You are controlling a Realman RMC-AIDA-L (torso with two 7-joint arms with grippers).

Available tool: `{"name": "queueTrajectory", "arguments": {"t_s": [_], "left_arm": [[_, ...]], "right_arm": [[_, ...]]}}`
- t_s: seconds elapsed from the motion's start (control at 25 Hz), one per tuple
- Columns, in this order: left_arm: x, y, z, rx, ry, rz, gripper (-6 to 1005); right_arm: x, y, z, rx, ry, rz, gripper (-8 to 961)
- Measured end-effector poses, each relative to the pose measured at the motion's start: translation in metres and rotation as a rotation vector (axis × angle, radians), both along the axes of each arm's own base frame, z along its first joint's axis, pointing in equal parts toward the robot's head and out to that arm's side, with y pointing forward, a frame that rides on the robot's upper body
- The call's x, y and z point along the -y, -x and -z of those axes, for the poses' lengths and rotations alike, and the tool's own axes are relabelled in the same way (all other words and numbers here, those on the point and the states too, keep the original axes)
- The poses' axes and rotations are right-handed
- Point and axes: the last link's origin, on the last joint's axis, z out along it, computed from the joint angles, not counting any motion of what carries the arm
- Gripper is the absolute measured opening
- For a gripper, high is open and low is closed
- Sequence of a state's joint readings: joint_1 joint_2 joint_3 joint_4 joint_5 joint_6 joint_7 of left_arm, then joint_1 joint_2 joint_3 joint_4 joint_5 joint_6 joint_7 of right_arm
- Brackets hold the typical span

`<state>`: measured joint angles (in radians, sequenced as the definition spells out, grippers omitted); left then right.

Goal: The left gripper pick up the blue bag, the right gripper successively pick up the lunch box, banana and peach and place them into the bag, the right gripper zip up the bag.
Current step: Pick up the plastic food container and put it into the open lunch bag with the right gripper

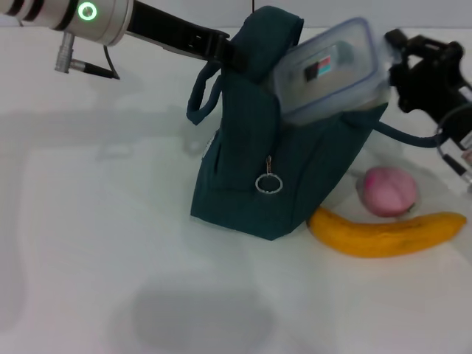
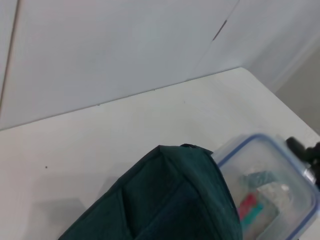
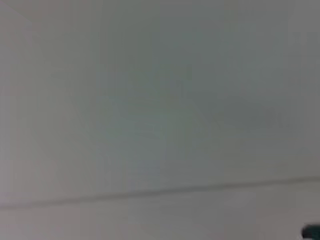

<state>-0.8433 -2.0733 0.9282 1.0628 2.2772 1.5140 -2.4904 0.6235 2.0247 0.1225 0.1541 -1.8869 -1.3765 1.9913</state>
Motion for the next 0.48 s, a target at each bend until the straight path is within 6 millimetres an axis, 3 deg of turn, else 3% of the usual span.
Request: {"name": "queueTrajectory", "arguments": {"t_s": [0.28, 0.48], "left_arm": [[0.000, -0.004, 0.003, 0.003, 0.007, 0.011, 50], [0.002, -0.001, 0.005, -0.002, 0.014, 0.007, 50]], "right_arm": [[-0.002, 0.031, 0.024, 0.162, 0.066, -0.183, 90], [-0.004, 0.042, 0.027, 0.276, -0.002, -0.278, 102]]}}
